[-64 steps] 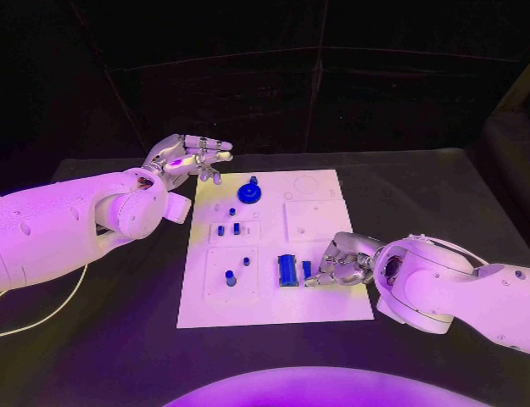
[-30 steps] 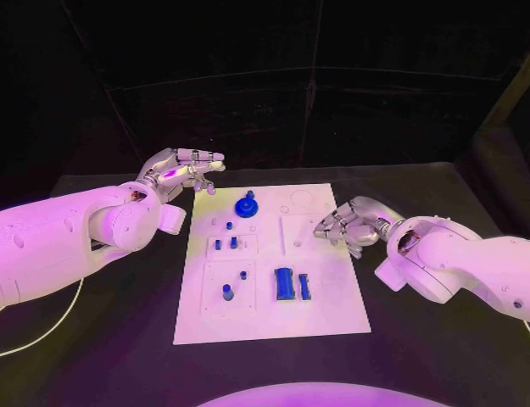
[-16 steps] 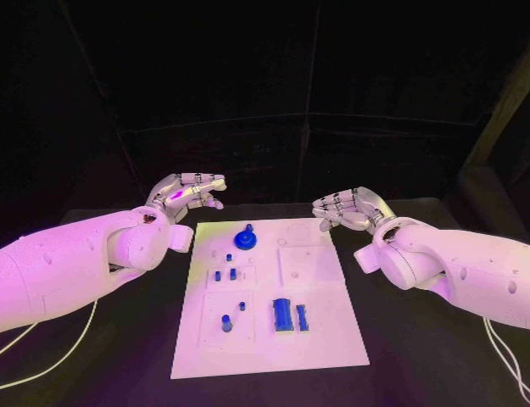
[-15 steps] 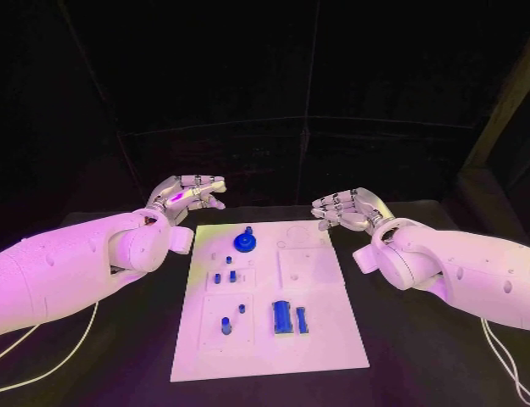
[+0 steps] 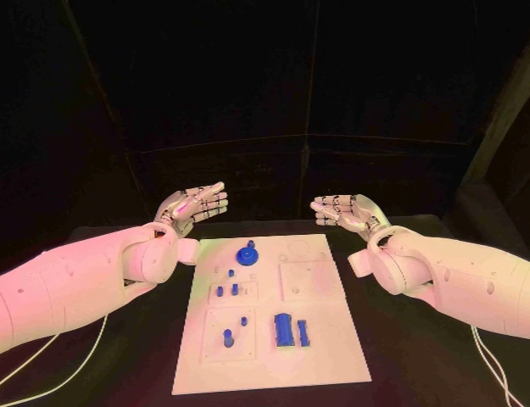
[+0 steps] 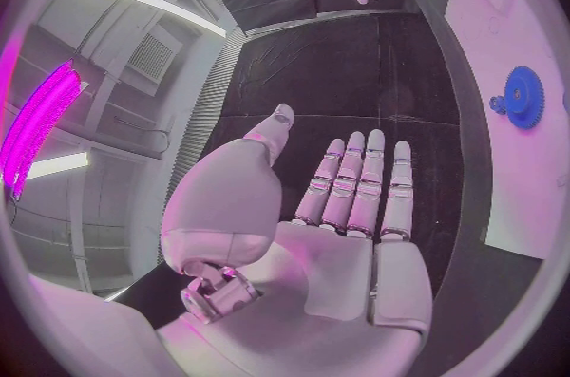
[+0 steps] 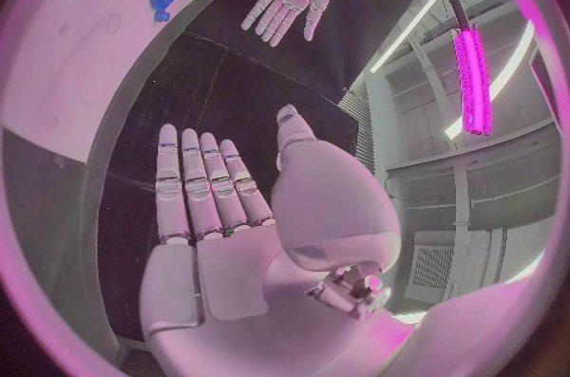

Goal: Assemble the parts on the task board

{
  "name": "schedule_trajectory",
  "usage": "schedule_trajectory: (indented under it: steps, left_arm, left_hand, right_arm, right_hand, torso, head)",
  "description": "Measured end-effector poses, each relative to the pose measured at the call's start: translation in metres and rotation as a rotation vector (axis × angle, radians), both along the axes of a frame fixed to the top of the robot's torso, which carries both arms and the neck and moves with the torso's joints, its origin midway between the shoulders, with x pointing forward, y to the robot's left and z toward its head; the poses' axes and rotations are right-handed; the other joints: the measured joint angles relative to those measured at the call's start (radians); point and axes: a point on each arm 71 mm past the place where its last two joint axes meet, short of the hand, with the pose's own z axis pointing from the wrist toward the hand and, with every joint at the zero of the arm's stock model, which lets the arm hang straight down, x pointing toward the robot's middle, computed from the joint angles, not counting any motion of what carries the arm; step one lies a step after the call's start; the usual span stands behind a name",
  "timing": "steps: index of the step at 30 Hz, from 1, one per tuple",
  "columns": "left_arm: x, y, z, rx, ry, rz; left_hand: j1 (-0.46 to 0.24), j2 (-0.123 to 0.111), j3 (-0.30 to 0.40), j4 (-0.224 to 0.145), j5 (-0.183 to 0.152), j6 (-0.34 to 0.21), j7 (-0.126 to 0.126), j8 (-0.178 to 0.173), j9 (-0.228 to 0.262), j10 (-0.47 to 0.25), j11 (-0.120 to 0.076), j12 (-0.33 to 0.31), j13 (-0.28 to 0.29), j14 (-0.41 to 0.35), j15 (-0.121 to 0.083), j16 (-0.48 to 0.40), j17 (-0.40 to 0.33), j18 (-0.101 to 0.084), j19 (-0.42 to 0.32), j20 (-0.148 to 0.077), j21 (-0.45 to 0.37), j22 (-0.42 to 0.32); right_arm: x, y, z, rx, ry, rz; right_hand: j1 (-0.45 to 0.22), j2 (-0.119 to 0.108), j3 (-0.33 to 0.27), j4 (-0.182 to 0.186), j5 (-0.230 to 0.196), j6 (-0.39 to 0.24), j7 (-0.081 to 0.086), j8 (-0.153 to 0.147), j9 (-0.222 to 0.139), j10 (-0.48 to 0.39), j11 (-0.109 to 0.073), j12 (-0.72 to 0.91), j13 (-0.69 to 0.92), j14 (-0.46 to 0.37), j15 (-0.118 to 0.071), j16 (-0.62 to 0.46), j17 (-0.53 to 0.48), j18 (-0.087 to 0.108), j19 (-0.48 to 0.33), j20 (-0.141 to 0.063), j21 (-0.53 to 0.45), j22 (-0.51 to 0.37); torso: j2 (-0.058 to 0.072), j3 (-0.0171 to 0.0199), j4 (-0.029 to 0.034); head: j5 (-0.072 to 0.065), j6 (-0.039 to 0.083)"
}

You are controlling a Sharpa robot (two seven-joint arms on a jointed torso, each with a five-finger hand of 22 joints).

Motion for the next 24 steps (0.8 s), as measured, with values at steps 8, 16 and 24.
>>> schedule_trajectory:
  steps: [8, 16, 24]
  left_arm:
    - [-0.027, -0.019, -0.006, -0.013, 0.016, 0.015]
    - [-0.063, -0.039, -0.007, 0.020, 0.011, 0.081]
    - [-0.077, -0.041, -0.004, 0.072, -0.019, 0.154]
  left_hand:
    - [-0.275, 0.015, -0.058, 0.005, -0.012, -0.195, -0.063, -0.014, -0.015, -0.211, -0.060, -0.037, -0.015, -0.175, -0.068, -0.066, -0.040, -0.031, -0.141, -0.059, -0.029, -0.074]
    - [-0.474, 0.019, -0.099, 0.005, -0.012, -0.336, -0.096, -0.014, -0.018, -0.364, -0.101, -0.048, -0.018, -0.303, -0.090, -0.113, -0.106, -0.084, -0.243, -0.102, -0.034, -0.128]
    - [-0.606, 0.020, -0.159, 0.006, -0.016, -0.429, -0.103, -0.018, -0.019, -0.465, -0.111, -0.048, -0.019, -0.387, -0.095, -0.162, -0.124, -0.117, -0.314, -0.158, -0.038, -0.163]
  right_arm:
    - [-0.033, 0.024, 0.003, 0.145, 0.019, -0.023]
    - [-0.055, 0.029, 0.005, 0.248, 0.037, -0.131]
    - [-0.056, 0.025, 0.005, 0.264, 0.038, -0.190]
  right_hand:
    - [-0.316, -0.013, 0.064, -0.047, -0.049, -0.187, -0.040, -0.013, -0.053, -0.215, -0.048, -0.010, -0.067, -0.215, -0.066, -0.012, -0.046, -0.031, -0.202, -0.049, -0.047, -0.061]
    - [-0.546, -0.016, 0.091, -0.111, -0.093, -0.323, -0.107, -0.013, -0.100, -0.371, -0.102, -0.014, -0.090, -0.370, -0.092, -0.016, -0.100, -0.062, -0.348, -0.088, -0.102, -0.078]
    - [-0.705, -0.017, 0.096, -0.132, -0.151, -0.417, -0.133, -0.017, -0.112, -0.479, -0.115, -0.016, -0.096, -0.478, -0.097, -0.015, -0.147, -0.117, -0.448, -0.152, -0.111, -0.082]
  torso:
    - [-0.023, 0.0065, 0.0179]
    - [-0.027, 0.0077, 0.0212]
    - [-0.028, 0.0080, 0.0218]
  head:
    - [0.008, 0.009]
    - [0.009, 0.009]
    - [0.009, 0.009]
